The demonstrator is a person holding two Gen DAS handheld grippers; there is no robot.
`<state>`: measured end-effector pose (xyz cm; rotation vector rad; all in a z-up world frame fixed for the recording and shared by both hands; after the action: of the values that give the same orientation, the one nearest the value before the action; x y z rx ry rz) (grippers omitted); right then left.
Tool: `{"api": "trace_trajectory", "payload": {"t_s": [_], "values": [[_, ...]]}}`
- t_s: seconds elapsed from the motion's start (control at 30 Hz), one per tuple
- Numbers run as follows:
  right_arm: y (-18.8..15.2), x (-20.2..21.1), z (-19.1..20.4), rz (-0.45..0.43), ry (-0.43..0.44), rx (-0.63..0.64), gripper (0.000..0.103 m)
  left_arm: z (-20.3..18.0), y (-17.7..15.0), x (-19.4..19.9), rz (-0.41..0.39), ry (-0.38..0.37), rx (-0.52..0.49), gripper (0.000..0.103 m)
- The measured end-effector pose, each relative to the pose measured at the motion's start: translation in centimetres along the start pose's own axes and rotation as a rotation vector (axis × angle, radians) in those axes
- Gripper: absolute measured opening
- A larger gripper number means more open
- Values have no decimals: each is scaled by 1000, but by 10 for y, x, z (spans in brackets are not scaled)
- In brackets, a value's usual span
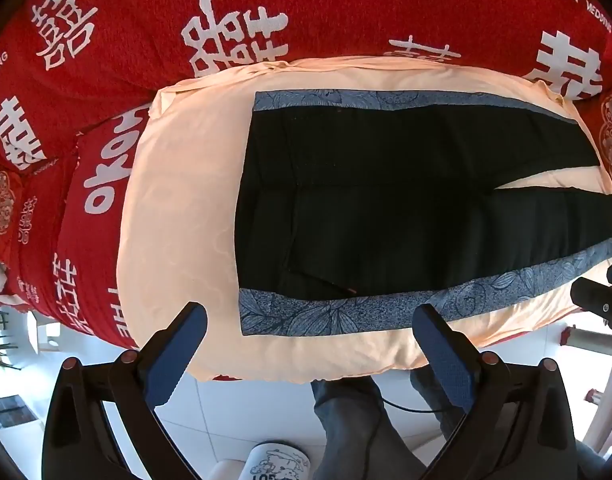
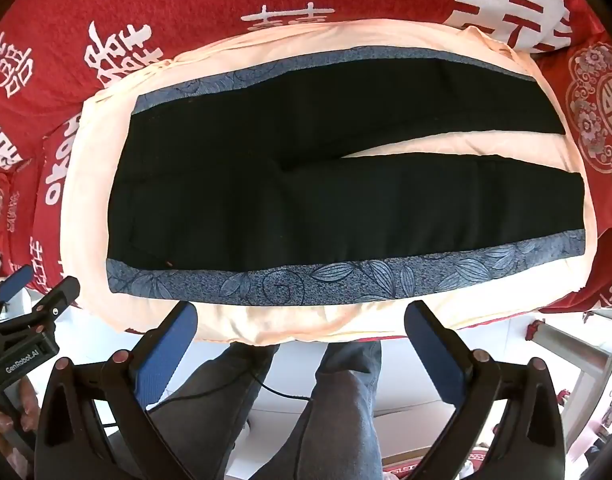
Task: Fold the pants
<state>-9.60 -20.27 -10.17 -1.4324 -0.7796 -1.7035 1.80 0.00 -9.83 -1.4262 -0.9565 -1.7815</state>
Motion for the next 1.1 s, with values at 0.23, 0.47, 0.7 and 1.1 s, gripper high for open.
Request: {"api": "trace_trajectory", "payload": {"t_s": [0.23, 0.47, 0.7, 1.1], "values": [[0, 2, 1, -8, 4, 1, 103, -1, 1, 0, 0, -5, 0, 103], [2, 2, 0, -13, 1, 3, 103, 0, 0, 0, 0, -3, -1, 103], [1, 2, 1, -22, -5, 3, 103, 0, 0, 0, 0, -2, -1, 103], [-1, 1, -1, 12, 24, -16, 103, 8, 8, 7, -1, 3, -3, 103]]}}
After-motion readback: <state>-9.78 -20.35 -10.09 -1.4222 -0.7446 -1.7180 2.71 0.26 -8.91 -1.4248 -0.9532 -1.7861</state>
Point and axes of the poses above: each gripper's, at about its wrist camera, not at the fingertips, and x roughly against the way its jaws point, z to its left, y to its top, the point moved 10 cm from there along -x, roughly the way its jaws point, and after that the axes turned 3 degrees about y, right-handed, at the moved point
